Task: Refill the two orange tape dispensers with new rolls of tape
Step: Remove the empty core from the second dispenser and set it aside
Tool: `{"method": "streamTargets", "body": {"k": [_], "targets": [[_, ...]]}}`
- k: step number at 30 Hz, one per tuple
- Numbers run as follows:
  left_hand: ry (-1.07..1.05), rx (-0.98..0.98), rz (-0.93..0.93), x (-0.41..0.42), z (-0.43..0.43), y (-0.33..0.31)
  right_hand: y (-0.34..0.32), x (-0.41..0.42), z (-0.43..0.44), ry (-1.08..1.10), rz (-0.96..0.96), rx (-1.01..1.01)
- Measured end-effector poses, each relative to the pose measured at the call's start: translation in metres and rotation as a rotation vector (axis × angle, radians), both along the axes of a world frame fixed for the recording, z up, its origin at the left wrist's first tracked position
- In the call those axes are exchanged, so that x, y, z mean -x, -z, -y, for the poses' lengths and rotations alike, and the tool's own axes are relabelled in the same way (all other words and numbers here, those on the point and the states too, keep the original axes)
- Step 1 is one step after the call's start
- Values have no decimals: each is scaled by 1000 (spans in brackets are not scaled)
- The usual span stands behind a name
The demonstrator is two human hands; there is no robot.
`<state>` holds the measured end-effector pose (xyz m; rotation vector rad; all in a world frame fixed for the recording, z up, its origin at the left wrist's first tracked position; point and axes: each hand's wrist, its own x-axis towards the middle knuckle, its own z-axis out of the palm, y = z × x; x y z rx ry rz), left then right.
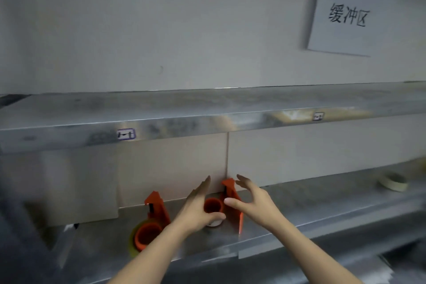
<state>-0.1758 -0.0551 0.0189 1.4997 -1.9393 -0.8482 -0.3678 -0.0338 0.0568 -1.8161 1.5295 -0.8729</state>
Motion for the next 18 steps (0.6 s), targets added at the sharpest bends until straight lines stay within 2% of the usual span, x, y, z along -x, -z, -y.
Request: {"method": "streamTargets", "body": {"k": [3, 7, 10, 18], "targets": [[-48, -47, 33, 12, 7, 13, 11, 18, 11, -92, -119, 15], [-123, -116, 84, 22, 15, 42, 31, 24, 32, -234, -384, 30], [-218, -127, 59, 26, 17, 51, 51, 21, 53, -314, -439, 47], [-356, -192, 48, 25, 29, 67, 79, -3, 86, -253, -620, 58]]}}
